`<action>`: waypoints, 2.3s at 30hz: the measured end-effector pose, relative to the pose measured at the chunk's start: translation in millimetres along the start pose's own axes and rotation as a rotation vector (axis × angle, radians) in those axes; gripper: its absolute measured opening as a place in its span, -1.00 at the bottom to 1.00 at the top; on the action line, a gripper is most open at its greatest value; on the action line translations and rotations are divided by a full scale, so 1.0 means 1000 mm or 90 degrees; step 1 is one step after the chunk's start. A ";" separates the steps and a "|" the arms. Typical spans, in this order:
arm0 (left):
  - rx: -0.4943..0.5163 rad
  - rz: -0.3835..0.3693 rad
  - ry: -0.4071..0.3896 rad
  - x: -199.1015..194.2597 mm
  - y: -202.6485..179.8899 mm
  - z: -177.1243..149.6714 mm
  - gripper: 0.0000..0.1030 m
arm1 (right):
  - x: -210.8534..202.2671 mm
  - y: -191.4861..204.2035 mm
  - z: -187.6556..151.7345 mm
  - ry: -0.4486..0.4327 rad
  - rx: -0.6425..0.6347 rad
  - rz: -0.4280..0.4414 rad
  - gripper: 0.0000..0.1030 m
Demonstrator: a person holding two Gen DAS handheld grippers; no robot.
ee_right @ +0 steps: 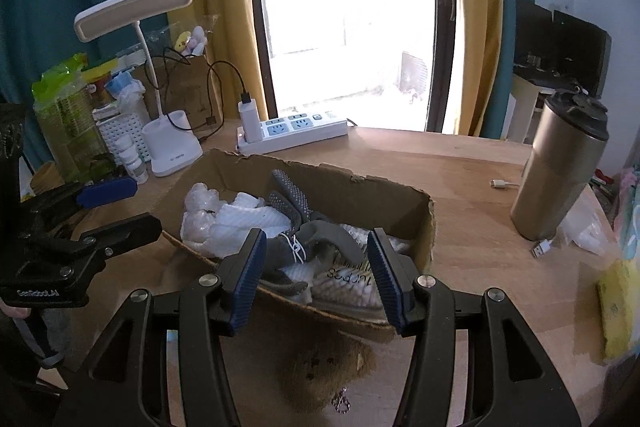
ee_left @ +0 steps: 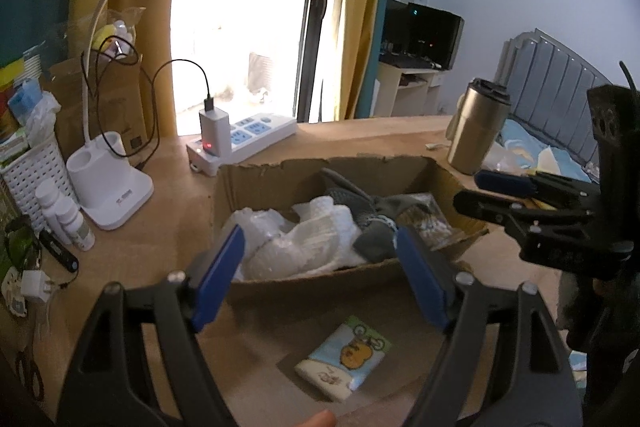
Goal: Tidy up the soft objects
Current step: 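Move both grippers back toward the tissue pack and teddy bear, then grasp the cartoon tissue pack with the left gripper while the right grasps the brown teddy bear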
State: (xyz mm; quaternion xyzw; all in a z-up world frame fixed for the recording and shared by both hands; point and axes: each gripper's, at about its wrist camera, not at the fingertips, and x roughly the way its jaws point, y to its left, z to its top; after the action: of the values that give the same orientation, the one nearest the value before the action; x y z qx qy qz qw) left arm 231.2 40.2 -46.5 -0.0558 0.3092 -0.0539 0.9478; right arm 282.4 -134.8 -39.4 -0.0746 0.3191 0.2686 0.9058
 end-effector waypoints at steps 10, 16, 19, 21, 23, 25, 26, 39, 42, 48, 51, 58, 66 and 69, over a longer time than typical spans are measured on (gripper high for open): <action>-0.009 0.002 0.007 -0.011 -0.004 -0.011 0.55 | -0.018 0.003 -0.015 -0.004 0.008 -0.002 0.23; -0.010 0.007 0.016 -0.016 -0.008 -0.020 0.55 | -0.022 0.002 -0.027 0.000 0.017 0.002 0.23; -0.012 0.008 0.020 -0.015 -0.009 -0.024 0.55 | -0.023 0.001 -0.033 0.003 0.020 0.005 0.23; -0.015 0.008 0.028 -0.014 -0.011 -0.029 0.55 | -0.022 0.001 -0.036 0.007 0.021 0.008 0.23; -0.016 0.007 0.035 -0.012 -0.012 -0.034 0.55 | -0.022 0.001 -0.041 0.013 0.022 0.010 0.23; -0.015 0.007 0.043 -0.010 -0.015 -0.039 0.55 | -0.020 0.000 -0.046 0.019 0.026 0.013 0.23; -0.015 0.007 0.047 -0.008 -0.016 -0.041 0.55 | -0.018 -0.001 -0.049 0.024 0.028 0.014 0.23; -0.002 0.016 0.104 0.017 -0.028 -0.061 0.55 | -0.002 -0.012 -0.076 0.062 0.054 0.036 0.23; -0.003 0.022 0.114 0.023 -0.028 -0.063 0.55 | 0.001 -0.015 -0.079 0.068 0.059 0.040 0.23; 0.006 0.027 0.136 0.033 -0.027 -0.066 0.55 | 0.008 -0.018 -0.080 0.077 0.068 0.047 0.23; 0.003 0.029 0.143 0.037 -0.026 -0.067 0.55 | 0.011 -0.017 -0.080 0.079 0.068 0.054 0.23; 0.015 0.041 0.167 0.048 -0.032 -0.071 0.55 | 0.021 -0.017 -0.082 0.104 0.058 0.062 0.26; 0.006 0.049 0.178 0.051 -0.029 -0.073 0.55 | 0.025 -0.018 -0.083 0.108 0.058 0.052 0.26; 0.008 0.051 0.177 0.051 -0.030 -0.074 0.55 | 0.027 -0.019 -0.083 0.111 0.062 0.046 0.26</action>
State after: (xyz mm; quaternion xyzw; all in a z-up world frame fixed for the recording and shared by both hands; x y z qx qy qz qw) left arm 226.5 -1.4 -131.3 -0.0293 0.4393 -0.0254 0.8975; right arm 265.8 -164.7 -122.5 -0.0422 0.4117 0.2775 0.8670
